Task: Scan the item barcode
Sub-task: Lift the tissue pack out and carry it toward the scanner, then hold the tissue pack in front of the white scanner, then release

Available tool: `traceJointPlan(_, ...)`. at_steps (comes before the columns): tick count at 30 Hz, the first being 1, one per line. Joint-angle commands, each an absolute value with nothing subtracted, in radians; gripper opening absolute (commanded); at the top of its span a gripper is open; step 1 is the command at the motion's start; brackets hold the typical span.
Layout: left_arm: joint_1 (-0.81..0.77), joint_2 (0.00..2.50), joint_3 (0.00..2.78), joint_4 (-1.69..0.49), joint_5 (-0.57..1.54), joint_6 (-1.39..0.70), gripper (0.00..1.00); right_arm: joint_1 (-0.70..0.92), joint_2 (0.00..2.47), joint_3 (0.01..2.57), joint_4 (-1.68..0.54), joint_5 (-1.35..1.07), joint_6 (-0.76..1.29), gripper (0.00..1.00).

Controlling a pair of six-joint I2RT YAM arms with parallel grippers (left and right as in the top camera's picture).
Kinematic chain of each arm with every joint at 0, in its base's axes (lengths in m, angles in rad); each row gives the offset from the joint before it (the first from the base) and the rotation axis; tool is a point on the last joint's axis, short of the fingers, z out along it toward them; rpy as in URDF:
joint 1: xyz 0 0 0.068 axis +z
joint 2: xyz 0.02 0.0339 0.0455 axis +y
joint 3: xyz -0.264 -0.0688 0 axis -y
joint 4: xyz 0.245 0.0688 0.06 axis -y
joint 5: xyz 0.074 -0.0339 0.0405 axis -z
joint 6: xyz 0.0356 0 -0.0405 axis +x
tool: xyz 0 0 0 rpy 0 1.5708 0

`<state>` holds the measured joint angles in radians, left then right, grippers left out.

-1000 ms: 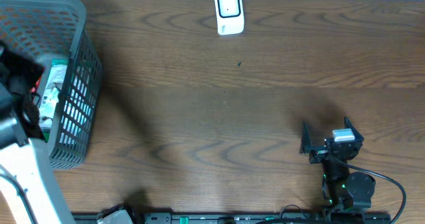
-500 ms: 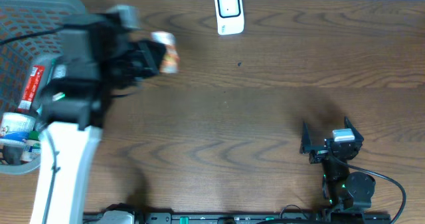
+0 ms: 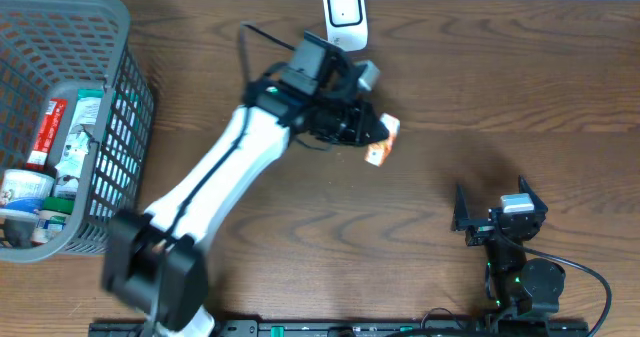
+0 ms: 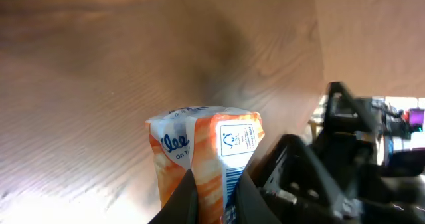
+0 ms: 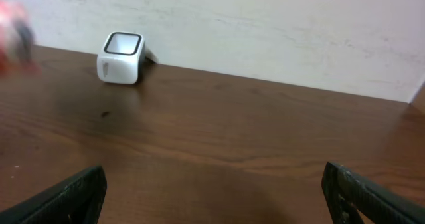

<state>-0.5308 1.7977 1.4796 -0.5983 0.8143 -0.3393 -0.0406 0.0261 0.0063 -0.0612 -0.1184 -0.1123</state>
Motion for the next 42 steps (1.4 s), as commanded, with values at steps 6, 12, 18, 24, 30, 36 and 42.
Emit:
traceJointPlan(6, -0.532, 2.018, 1.476, -0.469, 0.877, -0.226, 0.07, -0.038, 0.027, 0.006, -0.065, -0.121, -0.098, 0.99)
traceJointPlan(12, -0.543, 2.087, 1.476, -0.434, 0.796, -0.218, 0.08, -0.038, 0.027, 0.006, -0.064, -0.121, -0.098, 0.99)
traceJointPlan(18, -0.574, 2.13, 1.476, -0.401, 0.792, -0.218, 0.07, -0.038, 0.027, 0.006, -0.065, -0.121, -0.098, 0.99)
traceJointPlan(24, -0.599, 2.163, 1.476, -0.345, 0.792, -0.218, 0.07, -0.038, 0.027, 0.006, -0.064, -0.121, -0.098, 0.99)
traceJointPlan(30, -0.608, 2.171, 1.476, -0.296, 0.792, -0.218, 0.07, -0.038, 0.027, 0.006, -0.064, -0.121, -0.098, 0.99)
traceJointPlan(36, -0.614, 2.171, 1.476, -0.29, 0.766, -0.218, 0.08, -0.038, 0.027, 0.006, -0.064, -0.121, -0.098, 0.99)
traceJointPlan(42, -0.622, 2.171, 1.476, -0.282, 0.753, -0.218, 0.08, -0.038, 0.027, 0.006, -0.064, -0.121, -0.098, 0.99)
